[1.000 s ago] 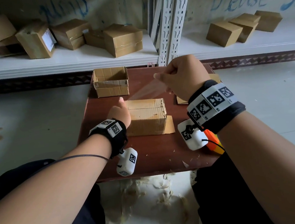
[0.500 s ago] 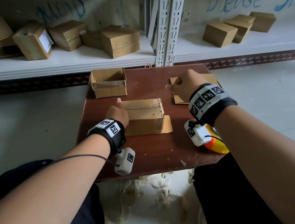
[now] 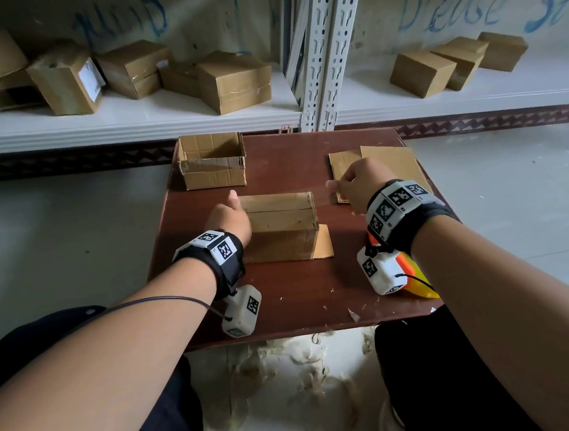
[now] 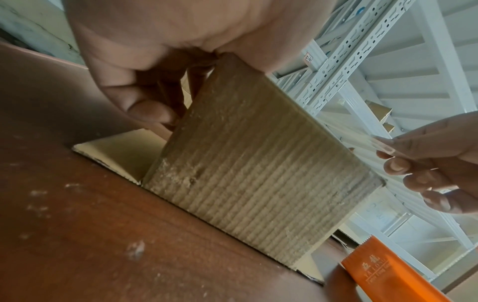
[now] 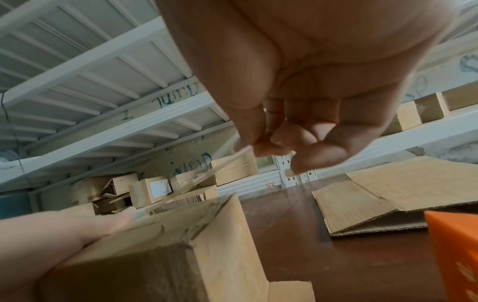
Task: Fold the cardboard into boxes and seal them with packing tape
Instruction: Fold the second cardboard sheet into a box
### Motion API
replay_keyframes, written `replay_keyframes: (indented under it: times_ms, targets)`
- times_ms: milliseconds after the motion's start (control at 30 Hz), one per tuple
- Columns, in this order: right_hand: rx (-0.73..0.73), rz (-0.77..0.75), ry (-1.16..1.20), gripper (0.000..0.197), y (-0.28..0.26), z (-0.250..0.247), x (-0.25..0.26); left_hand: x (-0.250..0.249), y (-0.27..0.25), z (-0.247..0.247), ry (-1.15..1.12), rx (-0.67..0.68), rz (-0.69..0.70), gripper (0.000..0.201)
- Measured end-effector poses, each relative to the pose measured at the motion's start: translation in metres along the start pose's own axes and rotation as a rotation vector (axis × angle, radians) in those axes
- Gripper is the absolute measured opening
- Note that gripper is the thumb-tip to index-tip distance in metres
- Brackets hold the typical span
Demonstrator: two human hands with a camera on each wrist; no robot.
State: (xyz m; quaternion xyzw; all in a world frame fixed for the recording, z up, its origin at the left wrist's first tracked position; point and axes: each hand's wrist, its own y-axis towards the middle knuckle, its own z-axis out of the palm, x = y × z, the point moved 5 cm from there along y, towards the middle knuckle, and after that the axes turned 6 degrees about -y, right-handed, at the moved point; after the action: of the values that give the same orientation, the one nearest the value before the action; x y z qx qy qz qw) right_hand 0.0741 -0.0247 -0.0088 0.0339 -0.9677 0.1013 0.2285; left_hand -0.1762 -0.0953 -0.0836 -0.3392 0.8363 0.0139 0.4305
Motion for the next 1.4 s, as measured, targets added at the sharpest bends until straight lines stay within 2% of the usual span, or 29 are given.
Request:
replay_keyframes:
  times_ms: [567,733,800,900,1067,1167,1333,1400]
  targets:
    - [0.075,0.129,0.016,0.046,0.007,0.025,-0.013,0.0,0.0,0.001,0.011,-0.01,0.005,0.071]
    - [0.03,0.084,-0.031,0.033,0.004,0.032,-0.011,0.002,0.002,0.001,0.036,0.002,-0.013,0.075]
    - [0.037,0.12,-0.054,0.04,0.004,0.036,-0.012,0.002,0.001,0.002,0.047,0.009,-0.024,0.077]
    - [0.046,0.136,-0.027,0.038,0.002,0.042,-0.009,0.001,-0.001,0.001,0.072,0.018,-0.051,0.08]
    - [-0.021,0.07,-0.119,0.036,-0.004,0.044,-0.004,0.001,-0.002,0.001,0.087,0.025,-0.068,0.081]
    - [-0.011,0.074,-0.109,0.037,-0.005,0.048,-0.004,0.002,-0.001,0.002,0.074,0.024,-0.068,0.081]
    - [0.026,0.091,-0.022,0.03,-0.002,0.053,-0.004,0.003,-0.001,0.002,0.059,0.024,-0.066,0.081]
    - [0.097,0.14,-0.017,0.018,0.0,0.057,-0.005,0.004,-0.001,0.002,0.057,0.026,-0.062,0.081]
